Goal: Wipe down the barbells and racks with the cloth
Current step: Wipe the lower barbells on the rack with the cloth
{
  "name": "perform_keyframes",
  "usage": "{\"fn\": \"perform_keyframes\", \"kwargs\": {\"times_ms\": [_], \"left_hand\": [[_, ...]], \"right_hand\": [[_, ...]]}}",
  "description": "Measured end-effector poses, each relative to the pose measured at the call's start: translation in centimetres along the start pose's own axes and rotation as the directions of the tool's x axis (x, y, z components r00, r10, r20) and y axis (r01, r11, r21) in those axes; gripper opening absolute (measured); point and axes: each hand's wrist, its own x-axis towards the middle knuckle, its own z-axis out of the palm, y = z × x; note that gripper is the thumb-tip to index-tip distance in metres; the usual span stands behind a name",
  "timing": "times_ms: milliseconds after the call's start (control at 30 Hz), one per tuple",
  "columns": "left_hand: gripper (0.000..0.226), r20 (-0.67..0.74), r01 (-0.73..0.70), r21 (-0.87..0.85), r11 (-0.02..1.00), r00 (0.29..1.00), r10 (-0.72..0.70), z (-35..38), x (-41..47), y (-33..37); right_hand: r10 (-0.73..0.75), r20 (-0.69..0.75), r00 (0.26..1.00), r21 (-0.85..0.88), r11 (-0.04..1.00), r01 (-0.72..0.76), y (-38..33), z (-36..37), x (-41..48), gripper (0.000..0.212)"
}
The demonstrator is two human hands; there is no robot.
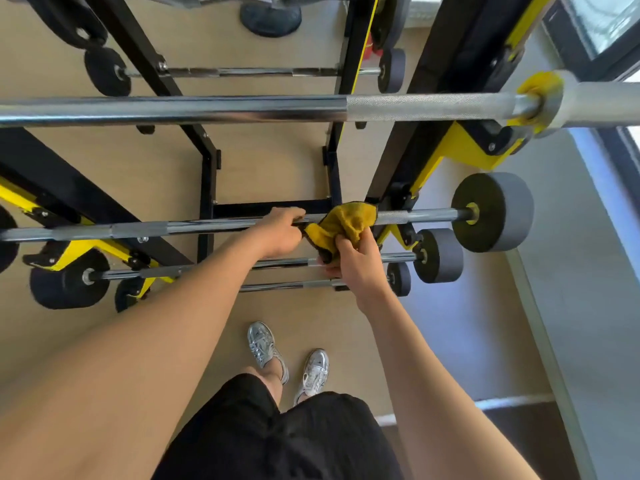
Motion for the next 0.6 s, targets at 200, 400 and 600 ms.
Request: {"fn": "perform_keyframes", "kwargs": {"times_ms": [200, 400, 600], "left_hand": [[0.076, -0.017, -0.047, -0.434, 0.900, 0.999, 0.044, 0.2, -6.8, 0.9], [0.023, -0.190, -0.070, -0.343, 0.937, 0.982, 0.004, -0.4, -10.5, -1.5], [0.035, -0.299, 0.009, -0.466, 0.885, 0.940, -0.167, -3.7, -12.5, -7.1]], "right_hand": [[0.039, 0.225, 0.974, 0.143, 0.987, -0.073, -2.4, -0.8, -4.5, 0.035], [0.099, 0.245, 0.964, 0.011, 0.994, -0.105, -2.1, -0.2, -7.4, 0.034], [-0.153, 0.239, 0.959, -0.190, 0.961, 0.200, -2.2, 3.2, -9.8, 0.035]]}}
